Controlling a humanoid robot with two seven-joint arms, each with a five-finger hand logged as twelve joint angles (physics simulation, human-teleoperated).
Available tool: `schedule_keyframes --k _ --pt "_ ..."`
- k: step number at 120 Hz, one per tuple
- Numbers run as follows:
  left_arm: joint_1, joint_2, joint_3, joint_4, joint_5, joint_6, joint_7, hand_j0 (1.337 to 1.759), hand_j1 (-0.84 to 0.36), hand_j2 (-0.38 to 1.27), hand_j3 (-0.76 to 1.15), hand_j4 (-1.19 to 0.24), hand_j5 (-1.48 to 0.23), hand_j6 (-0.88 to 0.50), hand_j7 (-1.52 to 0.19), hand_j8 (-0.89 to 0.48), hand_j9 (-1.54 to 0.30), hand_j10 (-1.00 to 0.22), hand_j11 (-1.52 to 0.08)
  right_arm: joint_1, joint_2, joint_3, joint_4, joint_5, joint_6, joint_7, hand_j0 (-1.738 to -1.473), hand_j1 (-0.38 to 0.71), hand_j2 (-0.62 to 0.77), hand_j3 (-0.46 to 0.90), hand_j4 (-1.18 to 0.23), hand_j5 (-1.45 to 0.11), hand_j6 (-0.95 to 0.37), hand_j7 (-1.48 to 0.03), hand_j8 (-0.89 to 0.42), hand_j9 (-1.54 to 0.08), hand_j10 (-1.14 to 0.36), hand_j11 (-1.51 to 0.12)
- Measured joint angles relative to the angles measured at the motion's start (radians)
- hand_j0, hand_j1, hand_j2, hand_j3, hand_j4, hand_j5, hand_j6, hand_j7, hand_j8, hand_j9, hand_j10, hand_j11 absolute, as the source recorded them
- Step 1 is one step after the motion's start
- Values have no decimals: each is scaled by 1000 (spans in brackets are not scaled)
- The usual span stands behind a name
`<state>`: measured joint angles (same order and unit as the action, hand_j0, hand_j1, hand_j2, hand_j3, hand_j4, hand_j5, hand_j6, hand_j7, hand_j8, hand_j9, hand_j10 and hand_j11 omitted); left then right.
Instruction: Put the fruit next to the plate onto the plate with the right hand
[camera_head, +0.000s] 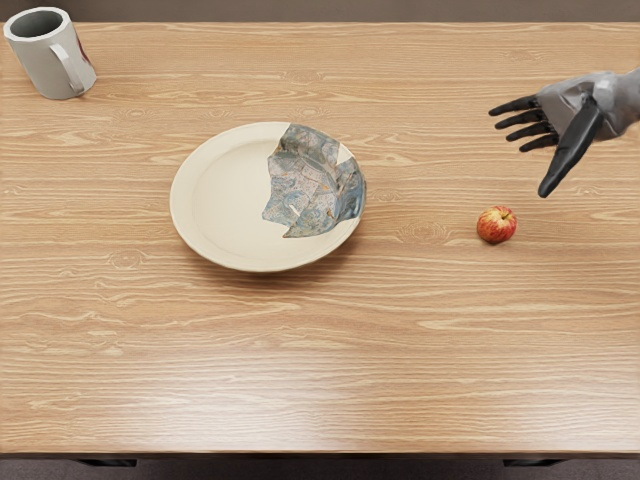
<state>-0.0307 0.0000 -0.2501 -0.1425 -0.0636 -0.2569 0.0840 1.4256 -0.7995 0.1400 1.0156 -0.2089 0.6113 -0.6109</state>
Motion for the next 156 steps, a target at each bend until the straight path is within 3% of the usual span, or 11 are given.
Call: schedule_keyframes --k 27,57,85,100,127,156 --pt "0 0 0 0 -1 0 0 1658 349 0 0 0 0 0 0 0 0 0 0 162 114 -332 38 -43 0 0 -1658 -349 -1 0 -2 0 -2 0 -2 0 -1 0" --pt "3 0 -1 0 -1 0 0 1658 349 0 0 0 0 0 0 0 0 0 0 214 153 -408 90 -106 -28 0 -1658 -349 -1 0 -2 0 -3 0 -2 0 -1 0" --pt "3 0 0 0 -1 1 0 1658 349 0 0 0 0 0 0 0 0 0 0 229 122 -468 254 -221 -444 0 -1658 -349 0 0 -2 0 -3 0 -3 0 -2 0" --pt "3 0 0 0 -1 1 0 1658 349 0 0 0 0 0 0 0 0 0 0 194 134 -515 334 -273 -682 0 -1658 -349 0 0 -2 0 -3 0 -3 0 -2 0" --pt "2 0 0 0 -1 1 0 1658 349 0 0 0 0 0 0 0 0 0 0 164 85 -596 504 -328 -903 0 -1658 -280 -11 0 -60 -75 -62 -75 -61 -75 -60 -75" --pt "2 0 -1 0 -1 0 0 1658 349 0 0 0 0 0 0 0 0 0 0 146 85 -648 573 -352 -1061 0 -1658 -162 -30 0 -159 -204 -161 -204 -160 -204 -159 -204"
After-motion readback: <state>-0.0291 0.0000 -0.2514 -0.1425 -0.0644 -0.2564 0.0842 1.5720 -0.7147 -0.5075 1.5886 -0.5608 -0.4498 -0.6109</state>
